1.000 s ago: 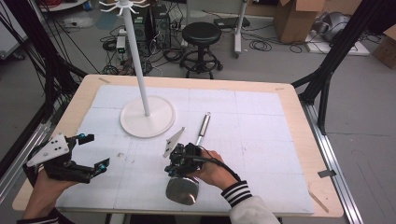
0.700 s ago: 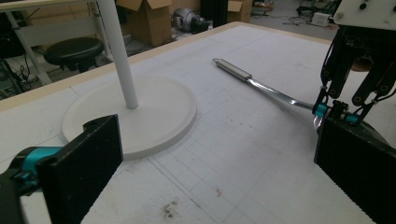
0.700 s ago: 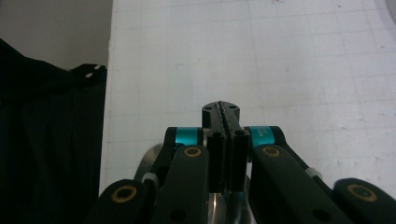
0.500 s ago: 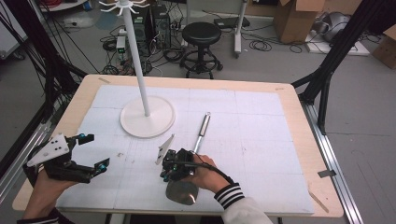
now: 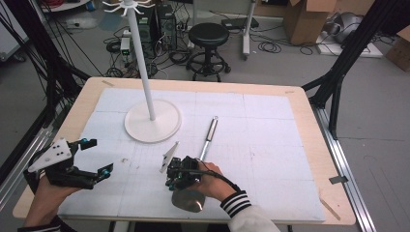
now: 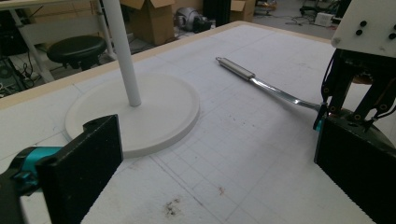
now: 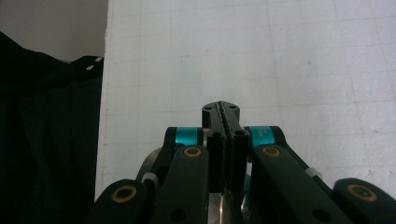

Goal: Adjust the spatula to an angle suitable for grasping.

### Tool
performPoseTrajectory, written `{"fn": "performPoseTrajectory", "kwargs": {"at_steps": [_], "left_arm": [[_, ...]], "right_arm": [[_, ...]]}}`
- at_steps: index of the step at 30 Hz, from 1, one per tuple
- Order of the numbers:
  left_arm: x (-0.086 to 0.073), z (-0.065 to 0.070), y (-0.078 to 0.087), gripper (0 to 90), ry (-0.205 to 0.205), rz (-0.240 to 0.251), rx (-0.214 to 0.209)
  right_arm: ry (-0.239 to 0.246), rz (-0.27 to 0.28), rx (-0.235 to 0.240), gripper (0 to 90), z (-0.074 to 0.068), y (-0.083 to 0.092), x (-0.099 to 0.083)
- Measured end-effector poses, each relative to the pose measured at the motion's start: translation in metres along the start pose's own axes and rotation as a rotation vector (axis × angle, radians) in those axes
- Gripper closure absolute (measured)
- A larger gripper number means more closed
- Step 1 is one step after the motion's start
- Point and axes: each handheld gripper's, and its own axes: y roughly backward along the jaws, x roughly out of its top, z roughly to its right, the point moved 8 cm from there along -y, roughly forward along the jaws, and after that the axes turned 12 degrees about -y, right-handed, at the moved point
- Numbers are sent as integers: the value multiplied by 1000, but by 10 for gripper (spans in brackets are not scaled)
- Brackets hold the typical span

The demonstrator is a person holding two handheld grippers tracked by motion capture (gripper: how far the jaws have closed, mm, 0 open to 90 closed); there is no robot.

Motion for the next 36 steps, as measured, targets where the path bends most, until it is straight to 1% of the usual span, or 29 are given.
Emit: {"fn": "performPoseTrajectory", "kwargs": {"at_steps": [1, 4, 8, 17, 18, 22, 28, 34, 36], "left_arm": [[0, 0, 0, 17, 1, 0, -2], [0, 0, -1, 17, 1, -1, -3], [0, 0, 0, 17, -1, -1, -2], [1, 2, -1, 17, -5, -1, -7], [1, 2, -1, 17, -3, 0, -7], [1, 2, -2, 17, -7, -3, -9], [0, 2, -3, 17, -1, -3, -9], [0, 2, -2, 17, -5, -2, -9], [0, 2, -2, 17, -1, -2, -7]], "right_arm": [[0, 0, 0, 895, 0, 0, 0], [5, -29, -12, 895, 1, -3, -4], [9, -37, -16, 895, 3, -4, -5], [5, -38, -21, 895, 2, -5, -5], [7, -38, -28, 895, 2, -5, -5], [8, -41, -34, 896, 2, -5, -5], [12, -44, -43, 896, 3, -6, -4], [11, -52, -39, 899, 1, -8, -4], [10, -51, -41, 900, 2, -7, -4]]}}
